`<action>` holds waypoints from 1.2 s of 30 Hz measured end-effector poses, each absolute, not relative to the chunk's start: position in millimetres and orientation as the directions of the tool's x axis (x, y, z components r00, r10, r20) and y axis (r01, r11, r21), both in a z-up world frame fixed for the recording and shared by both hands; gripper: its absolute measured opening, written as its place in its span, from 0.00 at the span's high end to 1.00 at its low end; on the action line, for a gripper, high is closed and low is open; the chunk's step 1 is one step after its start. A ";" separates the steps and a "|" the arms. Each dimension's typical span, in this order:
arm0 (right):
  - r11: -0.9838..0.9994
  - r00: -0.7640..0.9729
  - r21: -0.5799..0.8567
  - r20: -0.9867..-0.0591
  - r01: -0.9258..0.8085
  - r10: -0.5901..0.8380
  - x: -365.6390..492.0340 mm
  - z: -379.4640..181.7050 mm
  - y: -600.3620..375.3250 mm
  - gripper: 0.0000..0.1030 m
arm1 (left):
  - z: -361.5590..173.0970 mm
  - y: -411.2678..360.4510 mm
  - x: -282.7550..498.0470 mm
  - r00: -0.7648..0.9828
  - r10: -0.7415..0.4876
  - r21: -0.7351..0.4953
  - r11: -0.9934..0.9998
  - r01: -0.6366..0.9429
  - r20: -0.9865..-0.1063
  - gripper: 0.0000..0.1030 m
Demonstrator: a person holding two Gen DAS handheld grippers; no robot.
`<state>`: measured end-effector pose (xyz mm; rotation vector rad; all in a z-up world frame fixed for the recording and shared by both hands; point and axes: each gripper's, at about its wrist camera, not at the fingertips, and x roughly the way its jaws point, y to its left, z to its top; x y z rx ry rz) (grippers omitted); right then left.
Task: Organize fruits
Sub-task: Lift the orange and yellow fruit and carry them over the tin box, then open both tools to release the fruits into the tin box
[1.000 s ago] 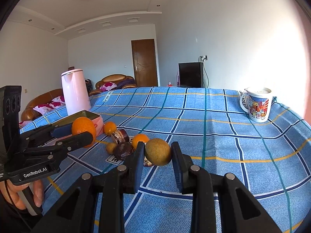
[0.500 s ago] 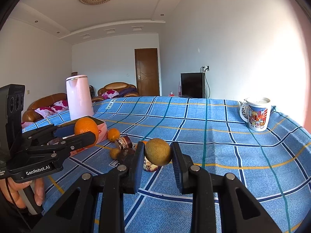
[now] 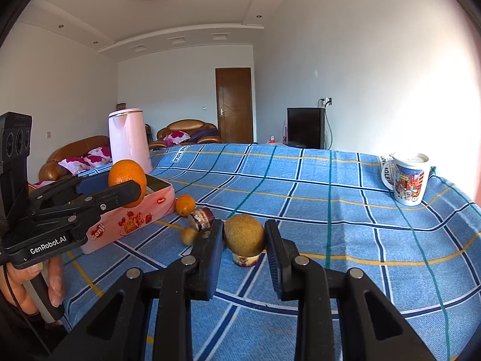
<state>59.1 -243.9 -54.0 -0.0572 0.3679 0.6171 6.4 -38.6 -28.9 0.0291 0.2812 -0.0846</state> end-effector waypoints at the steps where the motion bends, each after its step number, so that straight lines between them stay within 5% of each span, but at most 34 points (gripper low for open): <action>1: 0.809 0.743 0.058 -0.361 -0.585 0.564 60.9 -51.2 -237.9 0.72 | -26.3 -31.1 5.9 0.958 -0.067 0.015 0.997 0.074 -0.280 0.52; 13: 0.658 0.562 0.081 -0.449 -0.749 0.695 79.0 -13.7 -131.1 0.72 | -18.4 82.9 8.4 0.924 0.125 -0.037 0.988 -0.148 -0.361 0.52; 36: 0.558 0.374 0.074 -0.669 -0.826 0.643 114.0 -72.1 21.7 0.71 | -57.2 142.2 26.7 0.834 0.159 -0.061 0.973 -0.224 -0.528 0.48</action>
